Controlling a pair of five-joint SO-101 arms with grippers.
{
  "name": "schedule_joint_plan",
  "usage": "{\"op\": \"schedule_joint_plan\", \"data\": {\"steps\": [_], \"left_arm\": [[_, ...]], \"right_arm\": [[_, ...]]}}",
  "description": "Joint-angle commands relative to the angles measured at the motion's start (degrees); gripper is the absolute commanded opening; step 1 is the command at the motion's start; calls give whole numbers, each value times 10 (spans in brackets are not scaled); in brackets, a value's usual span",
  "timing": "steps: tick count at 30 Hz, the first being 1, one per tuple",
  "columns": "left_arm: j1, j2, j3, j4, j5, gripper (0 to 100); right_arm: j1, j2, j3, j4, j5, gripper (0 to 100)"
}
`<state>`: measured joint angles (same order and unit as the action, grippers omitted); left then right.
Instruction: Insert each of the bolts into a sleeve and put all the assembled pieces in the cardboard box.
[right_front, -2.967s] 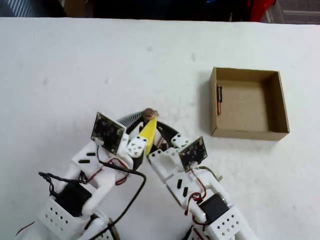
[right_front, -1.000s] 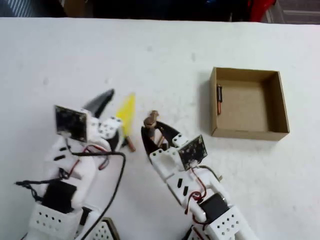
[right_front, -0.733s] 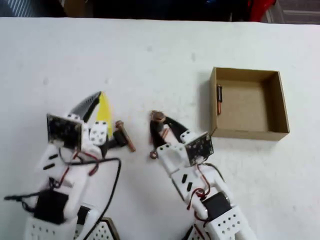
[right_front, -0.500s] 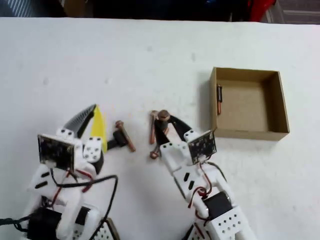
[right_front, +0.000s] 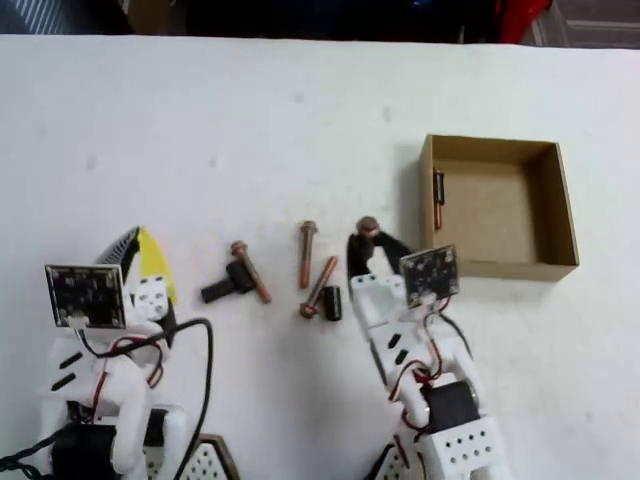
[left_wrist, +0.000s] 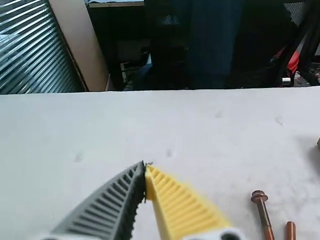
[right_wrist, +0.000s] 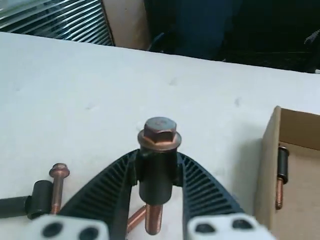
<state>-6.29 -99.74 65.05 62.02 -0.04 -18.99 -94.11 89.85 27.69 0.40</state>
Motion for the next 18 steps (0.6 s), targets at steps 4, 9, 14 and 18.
{"op": "schedule_joint_plan", "data": {"steps": [4, 9, 14, 18], "left_arm": [[-7, -1, 54, 17, -5, 23], [-5, -1, 123, 17, -2, 24], [-5, -1, 169, 17, -2, 24], [-6, -1, 223, 17, -2, 24]], "right_arm": [[54, -4, -166, 85, -1, 16], [84, 31, -274, 141, 0, 16], [125, 189, -370, 162, 0, 16], [165, 325, -433, 159, 0, 16]]}}
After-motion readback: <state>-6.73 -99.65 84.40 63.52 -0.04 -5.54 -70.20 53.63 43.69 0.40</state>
